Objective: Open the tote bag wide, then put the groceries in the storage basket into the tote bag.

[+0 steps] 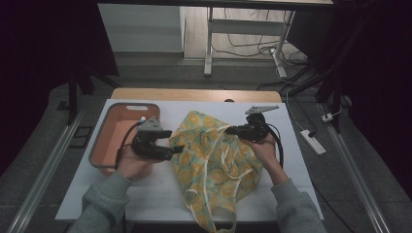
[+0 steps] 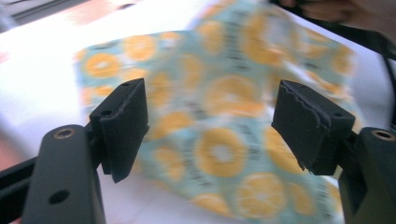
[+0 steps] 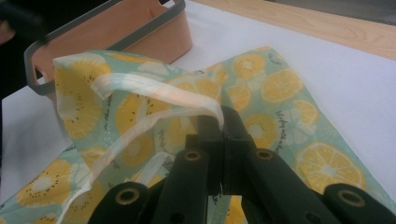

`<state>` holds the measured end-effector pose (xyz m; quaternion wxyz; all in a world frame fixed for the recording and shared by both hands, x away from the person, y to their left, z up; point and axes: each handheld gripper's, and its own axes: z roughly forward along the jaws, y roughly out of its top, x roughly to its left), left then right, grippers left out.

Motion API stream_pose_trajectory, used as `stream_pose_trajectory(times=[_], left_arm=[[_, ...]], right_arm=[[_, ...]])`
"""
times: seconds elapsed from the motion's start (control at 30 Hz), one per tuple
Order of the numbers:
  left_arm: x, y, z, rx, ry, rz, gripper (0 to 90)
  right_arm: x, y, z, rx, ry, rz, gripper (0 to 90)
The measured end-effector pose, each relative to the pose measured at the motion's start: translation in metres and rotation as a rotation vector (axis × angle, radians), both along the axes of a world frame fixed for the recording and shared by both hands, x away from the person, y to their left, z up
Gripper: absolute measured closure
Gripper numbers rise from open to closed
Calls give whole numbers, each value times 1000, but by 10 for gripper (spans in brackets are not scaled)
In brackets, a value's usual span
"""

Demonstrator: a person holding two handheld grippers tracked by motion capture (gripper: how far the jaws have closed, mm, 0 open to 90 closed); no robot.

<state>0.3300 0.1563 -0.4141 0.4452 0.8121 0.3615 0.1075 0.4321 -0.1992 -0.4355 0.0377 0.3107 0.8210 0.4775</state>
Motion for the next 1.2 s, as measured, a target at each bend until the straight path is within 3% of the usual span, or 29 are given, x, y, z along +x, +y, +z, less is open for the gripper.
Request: stream_pose_trajectory(times=[0.03,0.1,0.23,0.37,0.6,0.73,0.9,1.2], left_arm=[[4,5,0,-7,11,22,257],[11,15,2,18,15,79,256],[17,25,2,38,16,123,251],[21,46,-5,95,32,187,252],[33,59,-19,116,87,224,246],[33,63,-17,100,81,222,246],[32,77,-14,98,73,259,246],[55,85,-44,202,193,327,204]], right_arm=[[-1,0,1,2,0,4,884],[-1,0,2,12,1,10,884],[-2,1,3,15,-3,14,884],[-5,4,3,9,-6,25,884],[-8,6,6,15,-17,25,884],[-12,14,7,7,-25,49,884],[-15,21,5,-2,-24,70,884],[-15,21,4,-6,-21,69,884]])
